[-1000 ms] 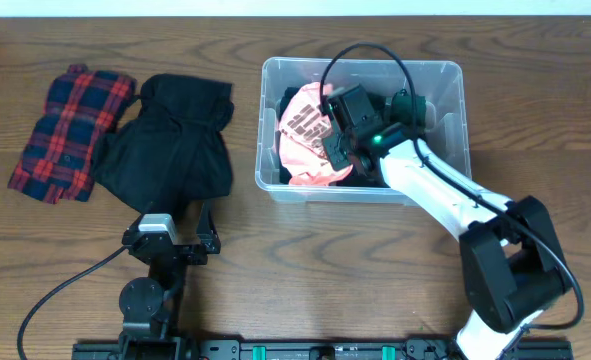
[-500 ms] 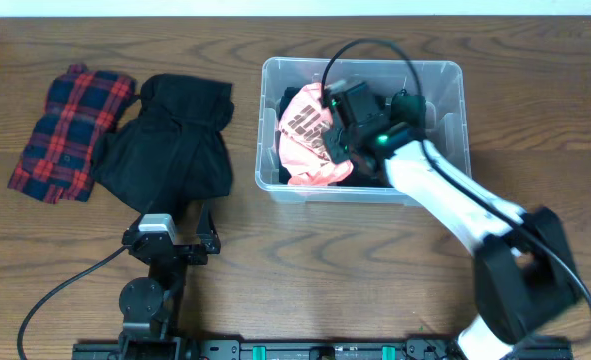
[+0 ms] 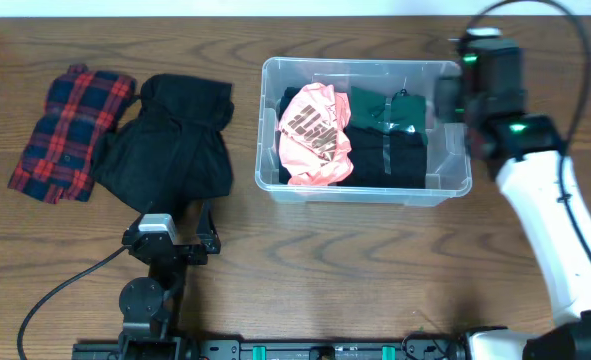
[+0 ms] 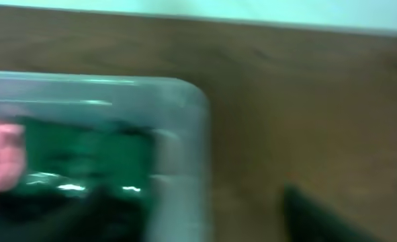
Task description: Pack container
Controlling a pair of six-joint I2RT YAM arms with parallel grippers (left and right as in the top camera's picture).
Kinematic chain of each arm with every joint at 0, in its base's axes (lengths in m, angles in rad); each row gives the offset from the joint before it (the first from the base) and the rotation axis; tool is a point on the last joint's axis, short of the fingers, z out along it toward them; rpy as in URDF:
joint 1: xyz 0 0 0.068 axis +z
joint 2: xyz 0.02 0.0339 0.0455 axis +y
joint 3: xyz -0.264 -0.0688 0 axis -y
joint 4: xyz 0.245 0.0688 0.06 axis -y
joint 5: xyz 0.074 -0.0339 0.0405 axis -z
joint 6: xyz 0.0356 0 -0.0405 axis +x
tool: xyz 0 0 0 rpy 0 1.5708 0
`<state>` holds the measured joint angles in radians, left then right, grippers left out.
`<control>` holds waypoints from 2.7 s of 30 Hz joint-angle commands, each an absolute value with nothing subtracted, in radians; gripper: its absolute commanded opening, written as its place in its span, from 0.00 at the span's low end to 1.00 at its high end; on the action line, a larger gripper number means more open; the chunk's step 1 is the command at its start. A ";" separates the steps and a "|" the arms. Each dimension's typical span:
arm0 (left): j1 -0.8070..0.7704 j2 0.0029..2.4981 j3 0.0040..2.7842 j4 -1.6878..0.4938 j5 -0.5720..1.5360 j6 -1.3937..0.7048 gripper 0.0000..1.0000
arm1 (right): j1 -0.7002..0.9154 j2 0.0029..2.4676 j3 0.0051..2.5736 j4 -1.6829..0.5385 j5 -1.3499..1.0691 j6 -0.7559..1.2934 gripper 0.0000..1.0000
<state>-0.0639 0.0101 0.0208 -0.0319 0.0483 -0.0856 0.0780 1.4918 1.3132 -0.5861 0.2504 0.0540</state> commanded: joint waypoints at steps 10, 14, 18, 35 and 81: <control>-0.069 0.004 0.004 -0.067 0.033 -0.088 0.98 | -0.190 1.488 1.316 -0.675 0.290 0.047 0.99; -0.069 0.004 0.004 -0.067 0.033 -0.088 0.98 | -0.195 1.488 1.316 -0.675 0.288 0.047 0.99; -0.069 0.004 0.004 -0.067 0.033 -0.088 0.98 | -0.195 1.488 1.316 -0.675 0.288 0.047 0.99; -0.069 0.004 0.004 -0.067 0.033 -0.088 0.98 | -0.195 1.488 1.316 -0.675 0.288 0.047 0.99; -0.069 0.004 0.004 -0.067 0.033 -0.088 0.98 | -0.195 1.488 1.316 -0.675 0.288 0.047 0.99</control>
